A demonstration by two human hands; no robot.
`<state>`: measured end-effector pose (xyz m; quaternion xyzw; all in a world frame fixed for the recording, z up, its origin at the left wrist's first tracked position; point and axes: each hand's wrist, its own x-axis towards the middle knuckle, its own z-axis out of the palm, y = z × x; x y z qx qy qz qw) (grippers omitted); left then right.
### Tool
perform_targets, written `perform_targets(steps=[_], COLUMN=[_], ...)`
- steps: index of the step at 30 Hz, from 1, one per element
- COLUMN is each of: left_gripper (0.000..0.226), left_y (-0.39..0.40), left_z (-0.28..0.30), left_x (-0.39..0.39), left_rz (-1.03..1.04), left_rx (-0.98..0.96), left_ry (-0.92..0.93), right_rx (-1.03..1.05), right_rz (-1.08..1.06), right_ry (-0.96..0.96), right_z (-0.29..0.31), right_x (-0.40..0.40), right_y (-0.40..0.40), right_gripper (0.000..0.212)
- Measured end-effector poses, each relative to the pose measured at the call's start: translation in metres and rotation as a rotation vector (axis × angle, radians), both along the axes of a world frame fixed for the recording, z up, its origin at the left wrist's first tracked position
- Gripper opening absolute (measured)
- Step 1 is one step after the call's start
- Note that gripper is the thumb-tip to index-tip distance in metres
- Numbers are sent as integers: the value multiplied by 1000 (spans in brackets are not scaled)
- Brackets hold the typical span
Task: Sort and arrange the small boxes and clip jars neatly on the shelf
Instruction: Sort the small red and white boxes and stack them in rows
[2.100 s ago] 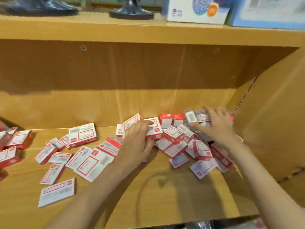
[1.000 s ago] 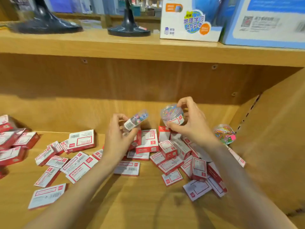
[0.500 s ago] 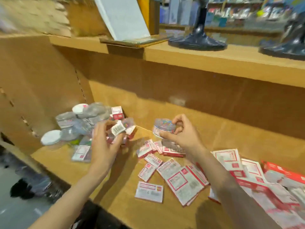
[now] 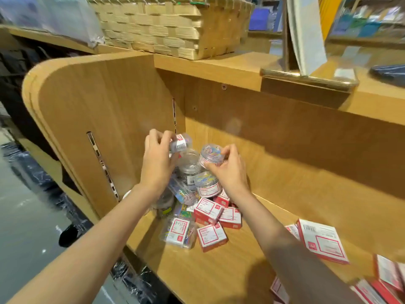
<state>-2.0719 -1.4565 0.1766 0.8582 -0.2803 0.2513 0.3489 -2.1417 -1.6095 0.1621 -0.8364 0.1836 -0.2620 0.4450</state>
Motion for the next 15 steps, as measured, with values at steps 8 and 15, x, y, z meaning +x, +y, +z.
perform_targets(steps=[8, 15], left_gripper=[39, 34], left_y=[8, -41], left_z=[-14, -13], left_x=[11, -56], left_rz=[-102, -312], left_rx=[61, -64], left_ry=[141, 59], right_rx=[14, -137], right_rz=[-52, -218], right_ry=[-162, -146], right_z=[3, 11], right_x=[-4, -101], right_y=[-9, -67], right_gripper=[22, 24])
